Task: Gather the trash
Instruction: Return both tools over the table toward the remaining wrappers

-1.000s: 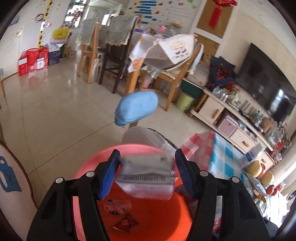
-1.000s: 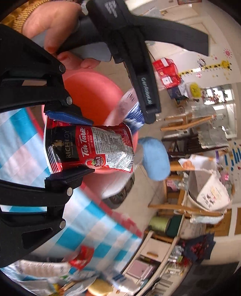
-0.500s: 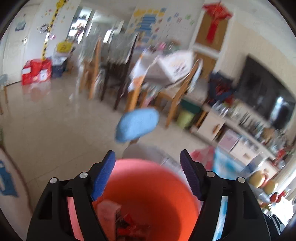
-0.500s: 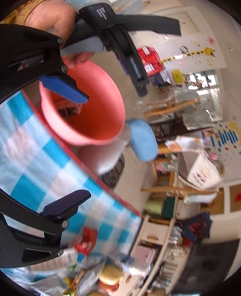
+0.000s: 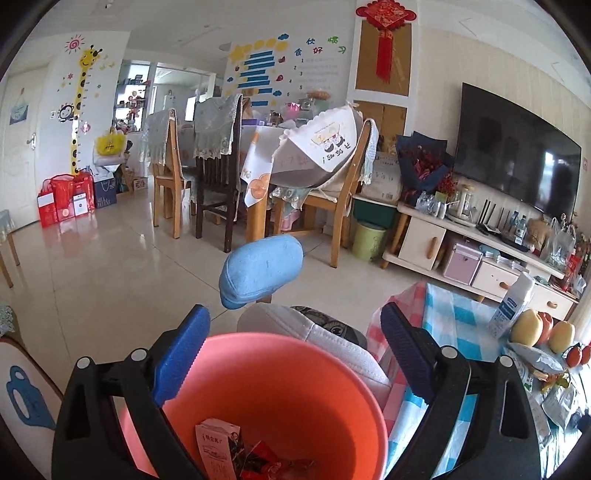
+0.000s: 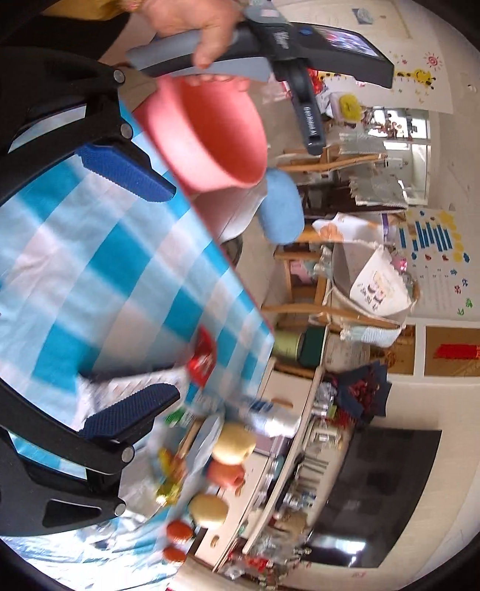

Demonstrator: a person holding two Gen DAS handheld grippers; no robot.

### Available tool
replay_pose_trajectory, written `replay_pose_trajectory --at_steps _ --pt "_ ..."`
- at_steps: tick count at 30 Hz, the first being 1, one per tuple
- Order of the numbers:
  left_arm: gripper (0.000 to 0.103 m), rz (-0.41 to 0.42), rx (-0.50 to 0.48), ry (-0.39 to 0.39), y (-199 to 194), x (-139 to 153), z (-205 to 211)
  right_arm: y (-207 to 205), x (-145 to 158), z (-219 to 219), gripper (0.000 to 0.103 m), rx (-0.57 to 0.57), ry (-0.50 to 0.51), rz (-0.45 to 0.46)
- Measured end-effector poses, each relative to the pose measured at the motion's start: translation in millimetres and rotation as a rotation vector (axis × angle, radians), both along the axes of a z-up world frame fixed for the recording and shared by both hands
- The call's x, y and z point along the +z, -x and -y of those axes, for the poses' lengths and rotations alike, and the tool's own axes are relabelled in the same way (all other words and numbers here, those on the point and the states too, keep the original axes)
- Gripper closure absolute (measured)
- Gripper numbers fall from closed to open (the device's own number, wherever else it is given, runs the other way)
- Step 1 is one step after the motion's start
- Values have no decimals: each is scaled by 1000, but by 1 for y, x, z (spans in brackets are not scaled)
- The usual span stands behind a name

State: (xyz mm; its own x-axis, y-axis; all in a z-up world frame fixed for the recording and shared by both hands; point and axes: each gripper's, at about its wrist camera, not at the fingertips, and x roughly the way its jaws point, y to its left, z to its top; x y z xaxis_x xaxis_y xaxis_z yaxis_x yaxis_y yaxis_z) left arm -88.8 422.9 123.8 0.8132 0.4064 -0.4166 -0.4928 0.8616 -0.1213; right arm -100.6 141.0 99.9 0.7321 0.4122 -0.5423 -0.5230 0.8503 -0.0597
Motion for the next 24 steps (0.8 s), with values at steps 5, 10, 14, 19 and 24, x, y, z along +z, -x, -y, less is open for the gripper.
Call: replay_pose_trajectory --at_steps 5,10,14,19,24 --pt "10 59 -28 -27 7 4 13 10 -6 32 4 -70 27 21" --pt "10 90 -75 -83 4 5 39 12 -10 68 4 -145 -12 6" --pt "10 101 -130 -127 -1 6 61 11 -16 94 4 -187 -27 -3" --pt "10 108 -188 -189 -8 4 93 7 -23 121 4 -231 -49 -22" --pt "10 96 -232 -180 -14 -1 116 4 -27 143 4 -266 -57 -10"
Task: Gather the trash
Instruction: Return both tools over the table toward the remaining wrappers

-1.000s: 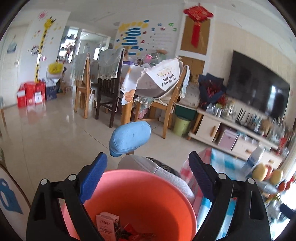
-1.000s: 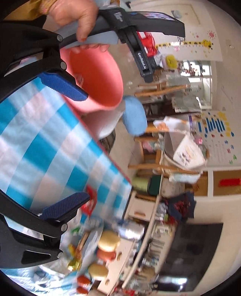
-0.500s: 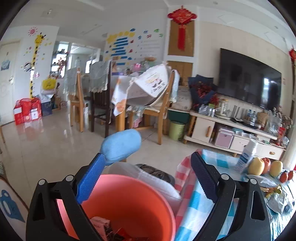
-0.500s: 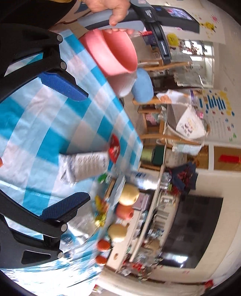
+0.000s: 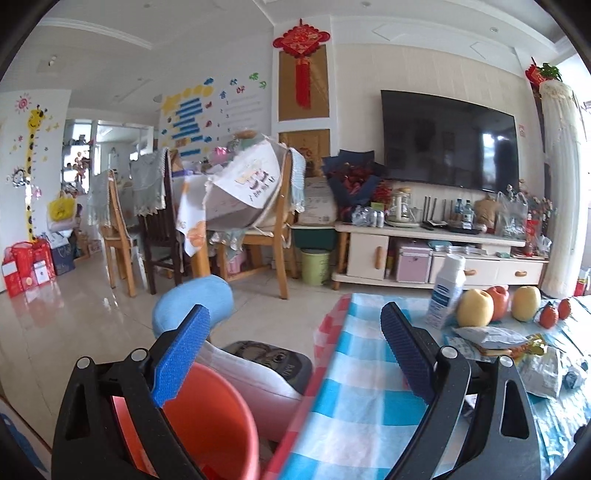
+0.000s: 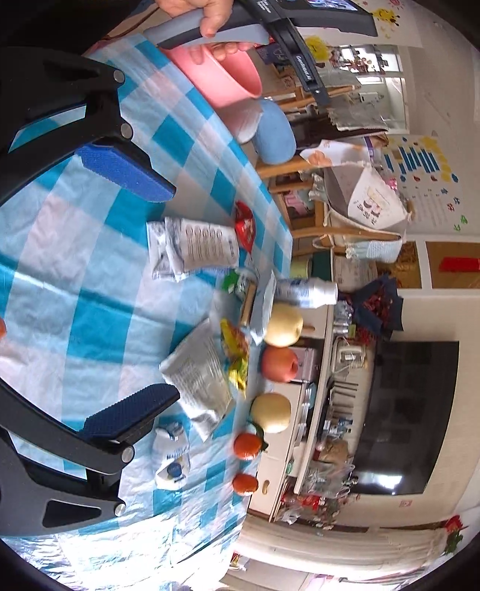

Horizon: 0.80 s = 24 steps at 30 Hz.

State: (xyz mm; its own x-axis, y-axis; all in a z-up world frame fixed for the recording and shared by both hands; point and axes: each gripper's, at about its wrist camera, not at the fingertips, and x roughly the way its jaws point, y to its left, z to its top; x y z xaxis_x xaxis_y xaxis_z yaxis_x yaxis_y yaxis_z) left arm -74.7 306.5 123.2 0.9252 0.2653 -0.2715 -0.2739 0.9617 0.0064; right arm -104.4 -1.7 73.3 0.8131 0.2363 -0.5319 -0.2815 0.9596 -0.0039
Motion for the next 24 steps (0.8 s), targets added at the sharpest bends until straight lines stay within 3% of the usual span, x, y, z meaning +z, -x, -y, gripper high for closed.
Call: replay_pose_trajectory --at_steps 13,24 --pt "10 -155 -151 -38 -23 -24 60 -20 -2 44 4 -63 -105 -75" --pt "10 -356 -344 139 -40 -46 108 -52 -5 97 4 -177 -174 -211"
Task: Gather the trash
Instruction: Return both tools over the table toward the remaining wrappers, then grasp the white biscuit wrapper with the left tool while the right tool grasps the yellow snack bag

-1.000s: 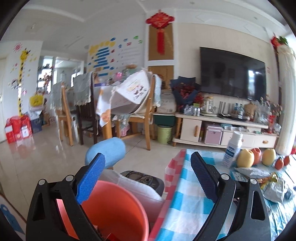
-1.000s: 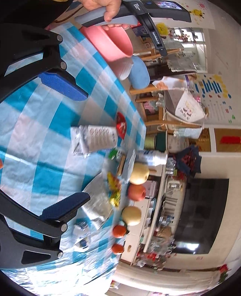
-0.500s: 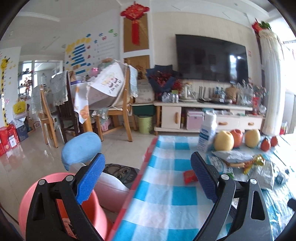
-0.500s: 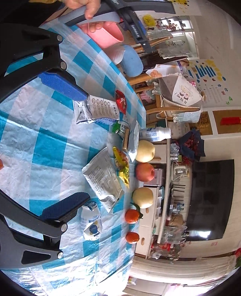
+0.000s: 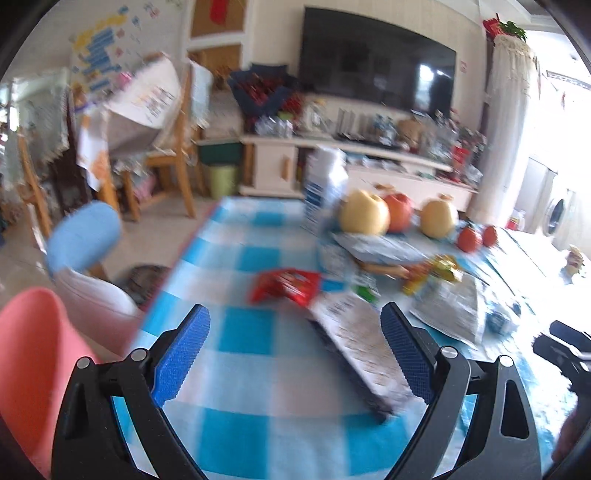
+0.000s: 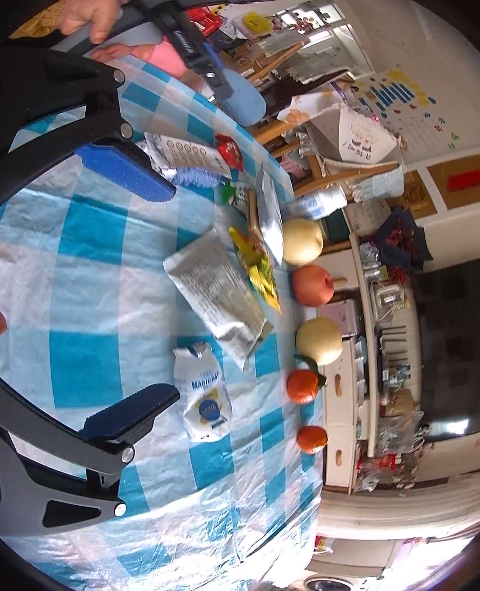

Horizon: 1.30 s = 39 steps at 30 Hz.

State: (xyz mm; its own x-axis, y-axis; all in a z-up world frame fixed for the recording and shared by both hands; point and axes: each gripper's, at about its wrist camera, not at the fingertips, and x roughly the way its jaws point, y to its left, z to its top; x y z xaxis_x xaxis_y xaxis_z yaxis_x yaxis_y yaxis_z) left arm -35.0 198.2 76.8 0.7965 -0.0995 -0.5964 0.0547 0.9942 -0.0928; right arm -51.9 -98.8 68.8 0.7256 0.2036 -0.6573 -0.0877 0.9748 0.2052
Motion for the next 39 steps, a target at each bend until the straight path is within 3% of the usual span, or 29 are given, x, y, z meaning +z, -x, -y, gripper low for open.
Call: replay_pose_trajectory --at_steps 5,8,14,17,19,20,26,29,39 --pt "10 -127 -85 108 -11 -14 24 -15 3 17 4 -39 22 -33" --pt "10 -192 -103 154 -21 -23 35 -23 2 25 4 -42 -22 -33" --pt "10 -292 -81 150 -39 -43 50 -44 0 31 4 -1 -102 -24" --pt "10 -313 -65 149 -44 -47 53 -57 -3 33 5 30 -186 -33" --pt "10 -314 -58 124 -47 -49 57 -67 -3 32 14 46 -214 -43" --pt "10 -310 -53 113 -48 -49 59 -71 -3 32 24 50 -221 -44" --pt "10 -328 -23 99 -55 -55 59 -99 -8 30 36 119 -310 -72" --pt "26 -342 -16 108 -57 -59 59 -113 -14 25 41 148 -336 -101" --pt "39 -328 -14 133 -58 -59 58 -155 -34 26 54 163 -448 -186"
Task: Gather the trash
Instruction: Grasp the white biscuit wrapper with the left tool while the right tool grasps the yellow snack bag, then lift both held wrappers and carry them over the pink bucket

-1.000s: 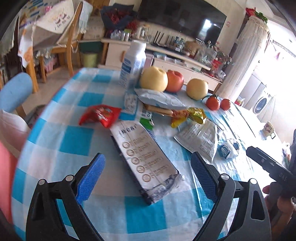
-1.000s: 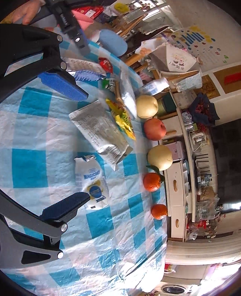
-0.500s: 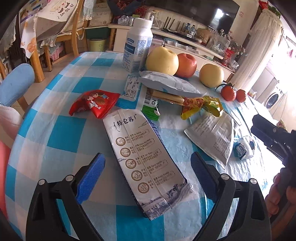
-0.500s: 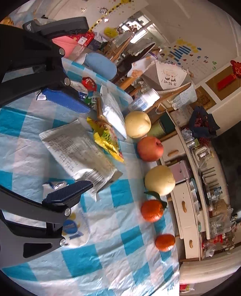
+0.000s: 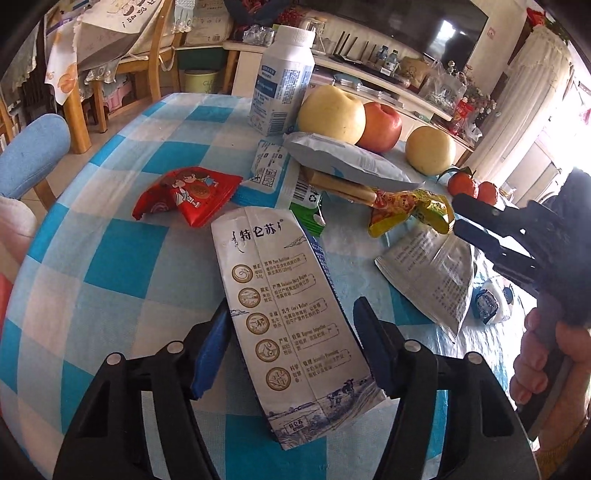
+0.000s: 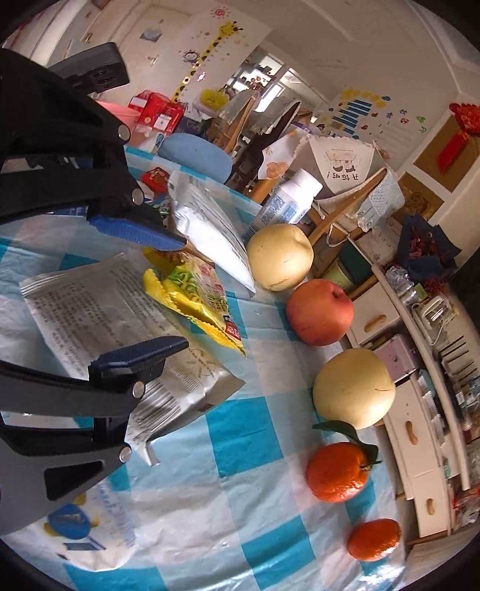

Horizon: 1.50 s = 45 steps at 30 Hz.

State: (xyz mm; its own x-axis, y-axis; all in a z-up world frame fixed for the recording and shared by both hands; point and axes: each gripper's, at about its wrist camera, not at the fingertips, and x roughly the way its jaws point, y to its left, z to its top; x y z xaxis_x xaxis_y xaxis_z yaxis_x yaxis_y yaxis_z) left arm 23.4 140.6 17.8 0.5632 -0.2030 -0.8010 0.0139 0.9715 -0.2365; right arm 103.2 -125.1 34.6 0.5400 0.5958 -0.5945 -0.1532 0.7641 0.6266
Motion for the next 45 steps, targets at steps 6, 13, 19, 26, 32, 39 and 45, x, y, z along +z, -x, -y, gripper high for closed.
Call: replay_pose_trajectory --at_steps 6,13,19,26,32,39,45 --pt "41 13 -6 14 4 1 -1 -18 -1 -15 54 43 29 -9" --pt "42 19 -19 30 7 0 -2 -26 -8 -33 52 65 94 -1" --pt "42 20 -23 51 7 -1 -7 -28 -12 -36 56 70 90 12" --pt "42 26 -27 68 8 -2 -8 -31 -7 -42 47 71 103 35" --pt "42 29 -31 73 9 -2 -9 -31 -10 -44 71 82 131 62" --pt "45 26 -35 98 12 -2 -12 -22 -8 -39 87 70 140 78" --pt "48 20 -41 132 13 -1 -18 -2 10 -41 88 36 192 146"
